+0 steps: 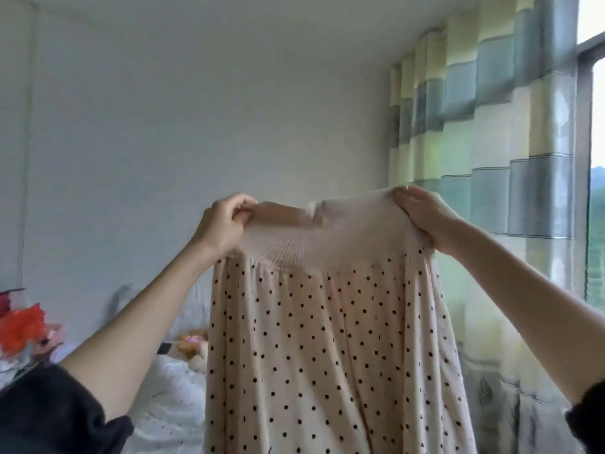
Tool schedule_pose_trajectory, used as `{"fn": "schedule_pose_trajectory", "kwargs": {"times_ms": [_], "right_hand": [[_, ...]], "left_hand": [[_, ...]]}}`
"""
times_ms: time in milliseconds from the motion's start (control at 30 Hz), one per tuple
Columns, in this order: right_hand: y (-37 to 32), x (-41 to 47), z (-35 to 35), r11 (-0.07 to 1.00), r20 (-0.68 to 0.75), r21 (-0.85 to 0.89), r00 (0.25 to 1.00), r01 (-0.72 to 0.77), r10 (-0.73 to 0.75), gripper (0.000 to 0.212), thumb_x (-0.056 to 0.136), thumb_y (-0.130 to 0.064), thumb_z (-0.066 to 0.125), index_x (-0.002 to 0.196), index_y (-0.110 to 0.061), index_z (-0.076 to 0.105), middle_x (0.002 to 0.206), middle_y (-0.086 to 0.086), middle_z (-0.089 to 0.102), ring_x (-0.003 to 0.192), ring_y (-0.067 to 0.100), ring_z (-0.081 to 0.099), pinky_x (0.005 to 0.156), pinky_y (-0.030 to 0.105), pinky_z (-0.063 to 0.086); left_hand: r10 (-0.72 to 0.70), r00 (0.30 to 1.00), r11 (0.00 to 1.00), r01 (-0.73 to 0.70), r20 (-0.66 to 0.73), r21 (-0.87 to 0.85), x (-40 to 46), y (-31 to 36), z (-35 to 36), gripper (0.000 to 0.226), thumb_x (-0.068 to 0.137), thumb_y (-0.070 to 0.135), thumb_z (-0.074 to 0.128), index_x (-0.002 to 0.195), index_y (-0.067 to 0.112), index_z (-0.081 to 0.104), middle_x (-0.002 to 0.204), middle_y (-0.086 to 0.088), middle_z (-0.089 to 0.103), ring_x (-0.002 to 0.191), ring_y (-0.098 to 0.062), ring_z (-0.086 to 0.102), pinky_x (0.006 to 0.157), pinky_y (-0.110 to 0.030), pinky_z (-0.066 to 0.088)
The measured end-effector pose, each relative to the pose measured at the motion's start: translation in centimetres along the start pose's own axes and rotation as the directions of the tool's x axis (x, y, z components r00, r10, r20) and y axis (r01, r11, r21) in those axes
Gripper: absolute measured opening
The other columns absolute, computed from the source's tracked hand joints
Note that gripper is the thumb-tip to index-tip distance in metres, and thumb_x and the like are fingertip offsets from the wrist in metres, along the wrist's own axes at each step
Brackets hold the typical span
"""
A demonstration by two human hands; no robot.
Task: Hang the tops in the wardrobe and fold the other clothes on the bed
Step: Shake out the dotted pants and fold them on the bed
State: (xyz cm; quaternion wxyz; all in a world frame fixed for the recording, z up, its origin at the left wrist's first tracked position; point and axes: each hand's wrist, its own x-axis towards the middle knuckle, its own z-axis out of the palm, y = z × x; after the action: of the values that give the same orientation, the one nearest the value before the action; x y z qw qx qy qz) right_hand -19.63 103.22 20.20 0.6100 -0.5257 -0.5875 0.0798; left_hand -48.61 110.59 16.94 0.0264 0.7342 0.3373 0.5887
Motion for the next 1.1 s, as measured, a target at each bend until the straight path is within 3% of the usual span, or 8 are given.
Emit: {"fn": "schedule_pose_trajectory", "kwargs": {"times_ms": [233,300,400,500,633,800,967,1100], "right_hand": [[12.6,-3.6,4.4,0.966,0.079,-0.213,0.983,-0.145,0.165,0.032,0.098,-0.026,0.044,0.112,-0.002,0.060,0.110,0.019,0.062,0.103,0.036,0.057,0.089,0.046,0.049],[16.0,-4.3,5.8,0.948,0.120,-0.261,0.968,-0.182,0.219,0.033,0.098,-0.026,0.044,0.111,0.001,0.059,0.107,0.020,0.061,0.094,0.034,0.058,0.081,0.046,0.051],[21.0,-4.8,8.0,0.923,0.218,-0.245,0.911,-0.296,0.349,0.025,0.098,-0.024,0.046,0.106,-0.006,0.061,0.094,0.013,0.058,0.074,0.022,0.057,0.065,0.037,0.056],[26.5,-4.7,10.9,0.875,0.297,-0.294,0.833,-0.385,0.467,0.021,0.098,-0.022,0.047,0.109,-0.014,0.063,0.097,0.009,0.059,0.082,0.023,0.059,0.075,0.043,0.056],[33.7,-4.1,15.9,0.803,0.326,-0.269,0.734,-0.532,0.596,0.020,0.098,-0.022,0.047,0.107,-0.012,0.061,0.103,0.007,0.056,0.086,0.022,0.061,0.056,0.031,0.059],[43.0,-1.9,23.4,0.807,0.282,-0.245,0.757,-0.537,0.589,0.025,0.098,-0.014,0.045,0.116,-0.003,0.060,0.097,0.011,0.059,0.092,0.033,0.062,0.086,0.047,0.054],[51.8,-4.9,29.2,0.815,0.334,-0.270,0.744,-0.513,0.579,0.039,0.095,-0.013,0.052,0.133,-0.004,0.048,0.135,0.014,0.052,0.119,0.027,0.054,0.100,0.038,0.044],[57.5,-13.3,30.6,0.728,0.385,-0.343,0.618,-0.594,0.685,0.043,0.095,-0.010,0.051,0.137,-0.003,0.041,0.137,0.014,0.049,0.122,0.025,0.051,0.098,0.033,0.044]], "left_hand": [[-0.314,0.912,0.949,0.311,0.264,0.054,-7.8,-8.6,6.4,0.017,0.092,0.010,0.057,0.104,0.001,0.066,0.102,-0.016,0.070,0.098,-0.028,0.063,0.091,-0.037,0.045],[-0.370,0.871,0.928,0.359,0.323,0.096,-9.7,-11.1,7.8,0.012,0.091,0.011,0.058,0.096,0.004,0.067,0.090,-0.014,0.071,0.082,-0.026,0.065,0.082,-0.038,0.048],[-0.466,0.795,0.883,0.446,0.388,0.148,-12.3,-15.4,10.2,0.006,0.093,0.008,0.054,0.091,0.010,0.060,0.051,0.002,0.063,0.039,-0.015,0.056,0.045,-0.026,0.048],[-0.563,0.722,0.826,0.505,0.402,0.249,-14.9,-20.7,13.0,0.008,0.095,0.009,0.051,0.090,0.013,0.055,0.056,-0.007,0.059,0.030,-0.008,0.051,0.031,-0.017,0.035],[-0.671,0.650,0.741,0.573,0.355,0.351,-17.5,-28.0,17.5,0.007,0.096,0.016,0.050,0.093,0.015,0.057,0.057,-0.007,0.061,0.038,-0.009,0.055,0.043,-0.024,0.035],[-0.816,0.544,0.577,0.775,0.195,0.257,-19.1,-36.6,24.3,0.011,0.097,0.010,0.046,0.095,0.007,0.056,0.062,-0.005,0.065,0.050,-0.013,0.066,0.049,-0.027,0.050],[-0.876,0.427,0.478,0.829,0.223,0.290,-24.1,-43.5,30.1,0.044,0.098,0.016,0.046,0.140,0.012,0.037,0.136,-0.012,0.049,0.113,-0.027,0.054,0.100,-0.041,0.044],[-0.891,0.283,0.422,0.806,0.355,0.415,-33.9,-45.3,31.2,0.050,0.096,0.013,0.048,0.144,0.011,0.031,0.145,-0.017,0.039,0.133,-0.026,0.039,0.109,-0.036,0.033]]}}
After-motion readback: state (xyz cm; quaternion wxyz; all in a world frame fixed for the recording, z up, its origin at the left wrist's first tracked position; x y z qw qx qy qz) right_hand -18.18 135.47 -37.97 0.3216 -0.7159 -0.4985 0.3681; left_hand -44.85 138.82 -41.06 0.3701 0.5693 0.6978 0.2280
